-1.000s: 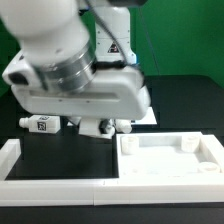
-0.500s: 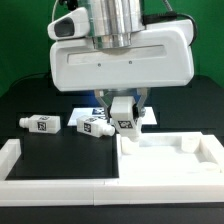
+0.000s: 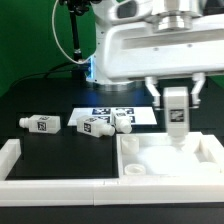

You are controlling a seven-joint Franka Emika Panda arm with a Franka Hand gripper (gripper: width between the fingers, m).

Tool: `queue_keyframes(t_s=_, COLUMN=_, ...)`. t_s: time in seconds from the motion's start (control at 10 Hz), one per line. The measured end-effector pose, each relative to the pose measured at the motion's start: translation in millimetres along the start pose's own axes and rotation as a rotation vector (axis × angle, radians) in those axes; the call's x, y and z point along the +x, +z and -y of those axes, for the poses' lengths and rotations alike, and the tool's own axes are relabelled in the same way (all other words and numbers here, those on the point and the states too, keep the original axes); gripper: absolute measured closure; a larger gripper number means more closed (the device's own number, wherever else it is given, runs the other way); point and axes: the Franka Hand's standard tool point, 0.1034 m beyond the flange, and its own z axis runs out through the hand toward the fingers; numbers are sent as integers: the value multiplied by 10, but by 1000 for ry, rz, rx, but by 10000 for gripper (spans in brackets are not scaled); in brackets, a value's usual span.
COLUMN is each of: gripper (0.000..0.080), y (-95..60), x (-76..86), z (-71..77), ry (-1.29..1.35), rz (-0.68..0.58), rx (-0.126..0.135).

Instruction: Assemble one leg

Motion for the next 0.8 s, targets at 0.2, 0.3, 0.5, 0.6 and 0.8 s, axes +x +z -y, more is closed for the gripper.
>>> queue_keyframes(t_s=0.2, gripper=514, y=113, x=-162, z=67, ry=16, rz=-113, rx=-22)
queue_keyframes(t_s=0.3, gripper=514, y=122, x=-170, z=62, ry=16, rz=-120, rx=-24)
queue_keyframes(t_s=0.5, gripper=514, y=143, x=-186, z=110, ry=-18, rz=-120, rx=-29)
queue_keyframes(t_s=0.6, gripper=514, y=151, x=-198, z=267, ry=-47, rz=-123, rx=-30)
queue_keyframes(t_s=0.8, gripper=514, y=186, x=-150, z=332, ry=-98, rz=-136, rx=-39)
